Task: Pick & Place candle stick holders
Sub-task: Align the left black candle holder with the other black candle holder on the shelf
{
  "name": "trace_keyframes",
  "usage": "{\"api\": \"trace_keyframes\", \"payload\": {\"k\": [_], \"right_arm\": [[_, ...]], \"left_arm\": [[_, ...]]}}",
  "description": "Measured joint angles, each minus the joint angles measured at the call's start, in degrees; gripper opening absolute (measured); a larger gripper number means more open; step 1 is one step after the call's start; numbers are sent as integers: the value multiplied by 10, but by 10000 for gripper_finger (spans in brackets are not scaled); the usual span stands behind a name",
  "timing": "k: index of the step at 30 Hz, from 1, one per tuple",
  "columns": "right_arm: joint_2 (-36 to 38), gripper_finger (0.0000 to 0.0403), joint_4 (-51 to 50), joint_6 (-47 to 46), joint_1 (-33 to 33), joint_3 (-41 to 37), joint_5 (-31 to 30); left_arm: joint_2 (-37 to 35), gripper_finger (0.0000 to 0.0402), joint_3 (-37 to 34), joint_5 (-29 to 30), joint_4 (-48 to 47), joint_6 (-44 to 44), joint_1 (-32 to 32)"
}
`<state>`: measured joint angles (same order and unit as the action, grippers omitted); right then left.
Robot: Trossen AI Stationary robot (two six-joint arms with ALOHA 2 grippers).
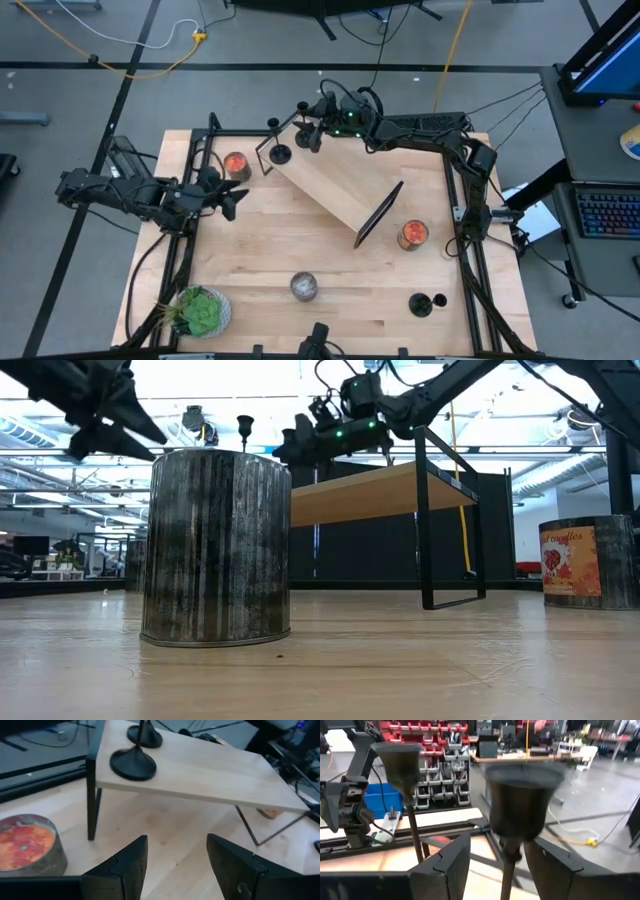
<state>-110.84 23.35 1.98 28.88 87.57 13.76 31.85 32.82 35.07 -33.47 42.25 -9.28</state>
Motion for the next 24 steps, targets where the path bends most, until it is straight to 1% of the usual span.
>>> {"api": "trace_keyframes", "payload": {"k": [7,11,19,24], "right_arm": [[-1,175,18,-36,-2,0,-2],[-1,175,20,-42,-2,0,-19],[-1,163,22,-55,-2,0,-19],[-1,155,24,-61,-2,0,-19]], "left_arm": [[-56,209,-66,-34,16,1,0],[-74,209,-96,-52,34,2,0],[-91,209,-138,-72,37,20,0],[-91,209,-150,-74,37,34,0]]}}
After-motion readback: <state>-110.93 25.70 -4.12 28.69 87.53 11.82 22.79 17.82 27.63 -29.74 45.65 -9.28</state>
